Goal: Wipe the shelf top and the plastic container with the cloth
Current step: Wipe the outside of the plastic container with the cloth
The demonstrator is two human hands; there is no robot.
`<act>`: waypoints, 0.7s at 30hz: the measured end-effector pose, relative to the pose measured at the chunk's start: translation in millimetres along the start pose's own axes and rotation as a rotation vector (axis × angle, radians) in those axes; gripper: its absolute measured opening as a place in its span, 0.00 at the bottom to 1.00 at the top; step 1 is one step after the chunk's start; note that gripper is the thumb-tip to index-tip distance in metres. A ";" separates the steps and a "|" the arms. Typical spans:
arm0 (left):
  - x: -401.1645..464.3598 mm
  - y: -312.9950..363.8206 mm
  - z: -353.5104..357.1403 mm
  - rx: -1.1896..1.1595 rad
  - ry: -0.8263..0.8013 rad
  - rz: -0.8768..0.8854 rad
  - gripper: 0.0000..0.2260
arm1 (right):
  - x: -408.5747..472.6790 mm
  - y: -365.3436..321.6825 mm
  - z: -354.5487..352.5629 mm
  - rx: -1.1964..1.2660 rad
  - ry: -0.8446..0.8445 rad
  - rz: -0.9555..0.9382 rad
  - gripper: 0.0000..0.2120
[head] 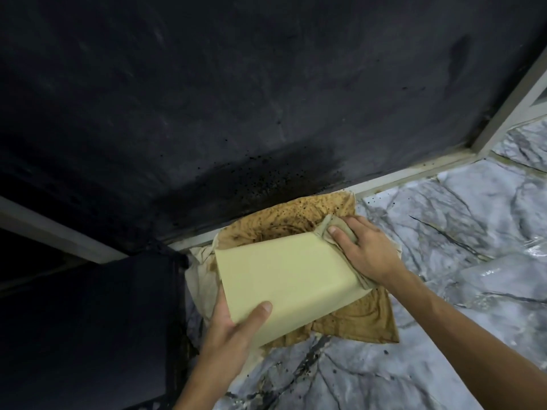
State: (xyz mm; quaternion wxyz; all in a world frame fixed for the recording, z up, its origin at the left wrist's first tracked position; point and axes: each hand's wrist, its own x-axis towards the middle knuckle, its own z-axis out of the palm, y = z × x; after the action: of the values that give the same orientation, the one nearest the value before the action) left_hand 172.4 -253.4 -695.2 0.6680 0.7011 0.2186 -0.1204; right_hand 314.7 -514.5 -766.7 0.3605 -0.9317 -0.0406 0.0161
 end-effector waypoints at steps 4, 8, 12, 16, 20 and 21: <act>20.1 21.1 -11.9 -0.055 -0.023 -0.117 0.38 | -0.9 10.5 -4.1 0.081 0.084 -0.087 0.20; 41.9 52.8 -10.4 -0.076 0.031 -0.139 0.28 | -5.4 22.8 -11.3 0.147 0.148 -0.133 0.12; 59.0 68.0 8.6 -0.024 0.055 -0.165 0.15 | -13.2 35.6 -14.0 0.184 0.175 -0.148 0.08; 67.0 76.8 18.3 0.001 0.077 -0.150 0.10 | -14.8 41.0 -16.8 0.188 0.173 -0.137 0.08; 48.1 69.7 19.0 0.103 0.092 0.028 0.10 | -23.9 44.2 -25.2 0.217 0.176 -0.091 0.04; 40.9 66.9 16.1 0.124 0.077 0.092 0.12 | -28.1 46.9 -29.2 0.241 0.213 -0.051 0.07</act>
State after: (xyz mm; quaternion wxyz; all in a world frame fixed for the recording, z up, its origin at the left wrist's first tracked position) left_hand 241.4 -264.2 -656.2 0.6191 0.7546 0.2038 -0.0756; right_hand 291.4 -571.1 -776.7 0.4725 -0.8767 -0.0236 -0.0873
